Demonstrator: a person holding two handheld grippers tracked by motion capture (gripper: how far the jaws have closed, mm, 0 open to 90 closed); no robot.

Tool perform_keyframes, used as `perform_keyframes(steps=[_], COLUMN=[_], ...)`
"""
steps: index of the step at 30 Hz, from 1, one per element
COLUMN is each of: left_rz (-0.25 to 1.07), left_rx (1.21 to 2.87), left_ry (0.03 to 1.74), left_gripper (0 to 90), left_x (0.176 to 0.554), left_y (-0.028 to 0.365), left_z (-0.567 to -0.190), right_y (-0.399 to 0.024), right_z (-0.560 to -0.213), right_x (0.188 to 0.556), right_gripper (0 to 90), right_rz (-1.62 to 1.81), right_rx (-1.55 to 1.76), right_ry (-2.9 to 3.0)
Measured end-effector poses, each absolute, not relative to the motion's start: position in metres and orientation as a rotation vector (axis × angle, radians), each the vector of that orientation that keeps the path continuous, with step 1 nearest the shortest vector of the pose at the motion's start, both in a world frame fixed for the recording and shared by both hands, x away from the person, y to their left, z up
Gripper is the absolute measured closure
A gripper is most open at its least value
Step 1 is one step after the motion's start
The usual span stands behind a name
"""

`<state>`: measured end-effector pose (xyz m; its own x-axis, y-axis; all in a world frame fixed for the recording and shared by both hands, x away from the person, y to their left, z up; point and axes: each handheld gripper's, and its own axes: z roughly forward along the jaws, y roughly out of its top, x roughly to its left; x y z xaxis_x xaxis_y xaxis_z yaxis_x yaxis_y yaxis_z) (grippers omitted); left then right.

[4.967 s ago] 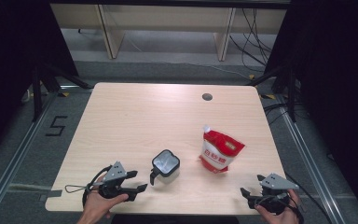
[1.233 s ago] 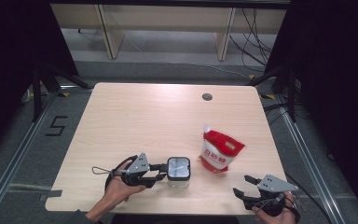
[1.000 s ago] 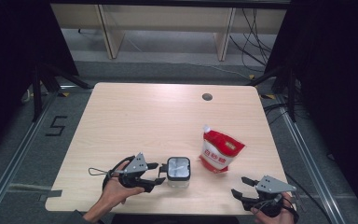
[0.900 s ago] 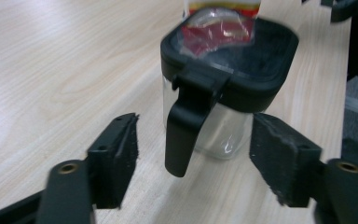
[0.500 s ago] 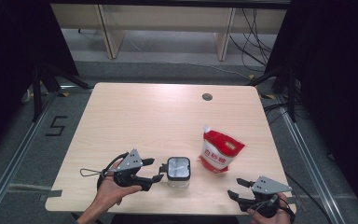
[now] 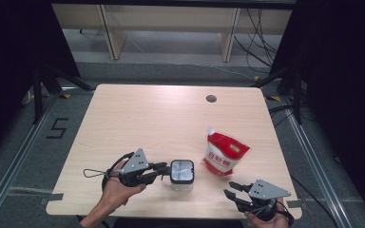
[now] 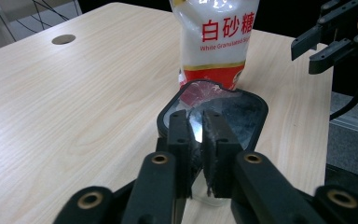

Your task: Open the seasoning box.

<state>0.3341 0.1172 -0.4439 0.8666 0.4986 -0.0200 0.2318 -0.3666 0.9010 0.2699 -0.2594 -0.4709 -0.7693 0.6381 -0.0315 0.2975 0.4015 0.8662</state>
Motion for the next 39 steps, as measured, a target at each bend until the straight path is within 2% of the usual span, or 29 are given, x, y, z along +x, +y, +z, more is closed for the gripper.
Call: perform_keyframes(steps=[6,15,26,39], left_rz=[0.326,0.318,0.321,0.33], left_rx=[1.963,1.966,1.963,1.954], left_ry=[0.544,0.567,0.555,0.568], left_gripper=[87.0,87.3,88.6,88.3], left_x=[0.341,0.343,0.346,0.344], left_y=[0.116,0.115,0.117,0.117], left_z=[-0.448,-0.455,-0.458,-0.458], right_y=[-0.246,-0.228,-0.202,-0.184], right_z=[-0.469,-0.471,-0.475,-0.478], right_x=[0.274,0.281,0.299,0.311], right_gripper=[71.0,75.9,86.9,89.3], right_rz=[1.329,1.332,1.351,1.347], right_rx=[0.749,0.725,0.668,0.619], right_ry=[2.309,2.335,2.379,2.398])
